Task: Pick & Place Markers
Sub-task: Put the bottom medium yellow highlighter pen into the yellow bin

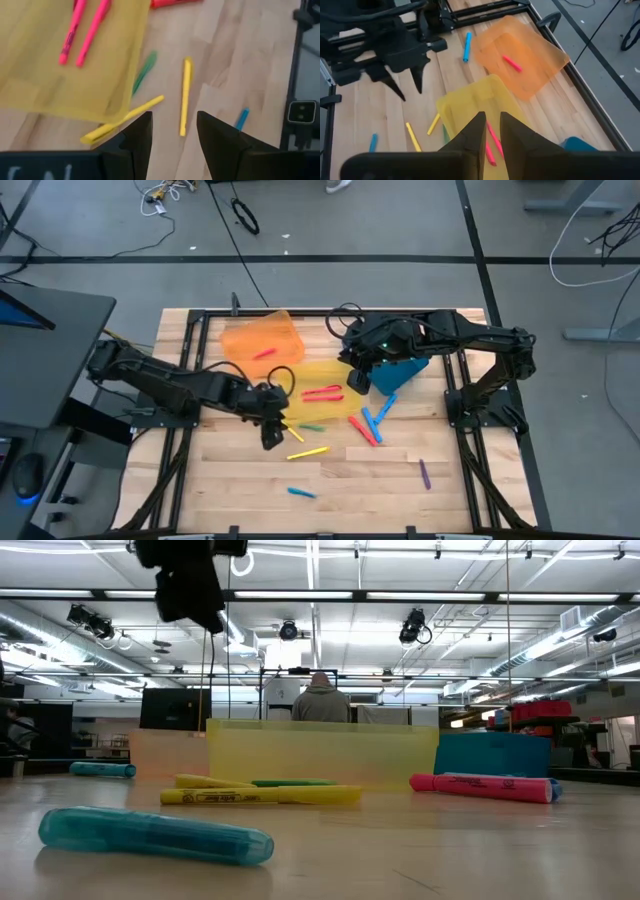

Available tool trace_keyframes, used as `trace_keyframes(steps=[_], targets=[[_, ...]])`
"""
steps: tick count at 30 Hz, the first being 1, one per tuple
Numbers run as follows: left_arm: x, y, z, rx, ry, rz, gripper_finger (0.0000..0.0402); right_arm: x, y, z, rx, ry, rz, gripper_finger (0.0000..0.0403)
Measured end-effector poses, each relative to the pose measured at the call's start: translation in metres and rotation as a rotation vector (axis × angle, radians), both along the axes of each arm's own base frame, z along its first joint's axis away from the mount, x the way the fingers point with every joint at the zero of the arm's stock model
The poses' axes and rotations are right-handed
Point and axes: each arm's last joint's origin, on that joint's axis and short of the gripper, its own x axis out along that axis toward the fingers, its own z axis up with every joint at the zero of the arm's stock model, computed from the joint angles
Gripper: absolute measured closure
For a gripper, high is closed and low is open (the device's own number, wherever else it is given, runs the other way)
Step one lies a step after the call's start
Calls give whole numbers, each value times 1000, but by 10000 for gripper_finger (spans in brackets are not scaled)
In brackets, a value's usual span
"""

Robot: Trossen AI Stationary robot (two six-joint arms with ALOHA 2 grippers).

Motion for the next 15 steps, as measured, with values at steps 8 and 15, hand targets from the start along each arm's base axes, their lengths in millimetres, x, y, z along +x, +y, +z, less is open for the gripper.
trace_keyframes(steps=[8,15], targets=[[23,-17,10,108,154,-177,242,-6,1,-6,45,73,-50,347],[37,-29,-19,104,269,-213,242,-13,8,-10,70,139,-97,347]])
